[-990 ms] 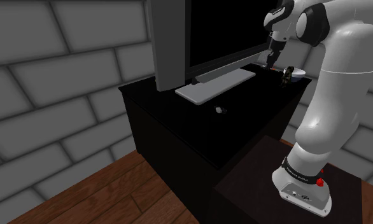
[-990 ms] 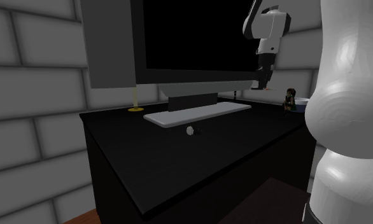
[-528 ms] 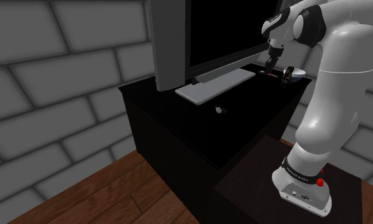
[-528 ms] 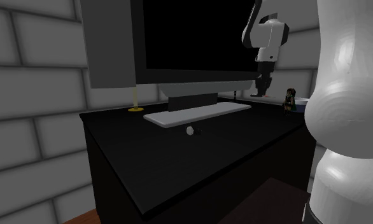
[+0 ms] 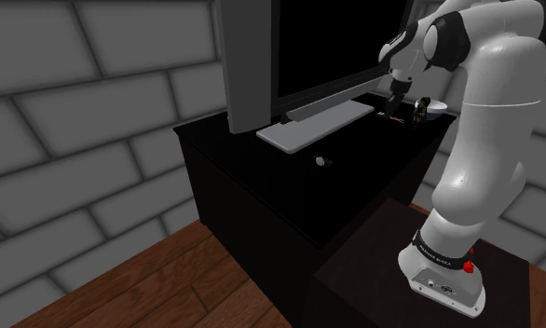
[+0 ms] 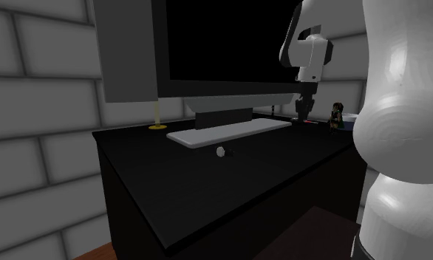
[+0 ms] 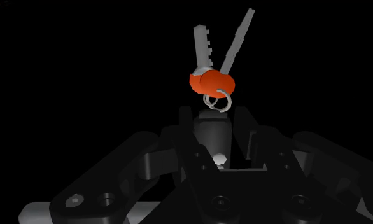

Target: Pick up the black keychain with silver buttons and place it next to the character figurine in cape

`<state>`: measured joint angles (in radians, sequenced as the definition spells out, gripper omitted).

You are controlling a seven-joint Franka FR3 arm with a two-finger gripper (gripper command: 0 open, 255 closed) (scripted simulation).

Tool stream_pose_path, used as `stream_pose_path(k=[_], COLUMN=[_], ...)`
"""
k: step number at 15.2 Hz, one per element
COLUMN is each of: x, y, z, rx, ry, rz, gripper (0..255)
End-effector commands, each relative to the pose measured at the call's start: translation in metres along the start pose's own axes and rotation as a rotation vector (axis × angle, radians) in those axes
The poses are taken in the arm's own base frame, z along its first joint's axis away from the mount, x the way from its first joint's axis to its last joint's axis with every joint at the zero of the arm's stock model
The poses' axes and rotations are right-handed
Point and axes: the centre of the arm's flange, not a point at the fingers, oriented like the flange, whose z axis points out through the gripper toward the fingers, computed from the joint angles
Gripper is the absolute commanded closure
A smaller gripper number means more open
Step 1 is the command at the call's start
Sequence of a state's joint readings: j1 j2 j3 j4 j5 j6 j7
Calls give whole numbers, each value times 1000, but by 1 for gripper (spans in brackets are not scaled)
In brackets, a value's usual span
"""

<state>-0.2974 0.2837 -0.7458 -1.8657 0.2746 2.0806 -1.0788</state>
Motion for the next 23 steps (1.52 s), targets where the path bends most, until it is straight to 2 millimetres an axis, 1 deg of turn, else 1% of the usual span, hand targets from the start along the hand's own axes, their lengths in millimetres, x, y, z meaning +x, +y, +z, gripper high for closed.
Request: stream_pose_path(k=[1,8,9,16,17,22,23], x=[0,-2,-2,-2,-2,-2,-2], y=[0,1,1,1,1,1,1], z=[10,47,50,50,50,50,36], rx=[0,0,0,0,0,0,0], ry=[0,0,0,0,0,0,0], rz=[0,0,0,0,0,0,0], gripper=[255,255,255,255,0,0,0])
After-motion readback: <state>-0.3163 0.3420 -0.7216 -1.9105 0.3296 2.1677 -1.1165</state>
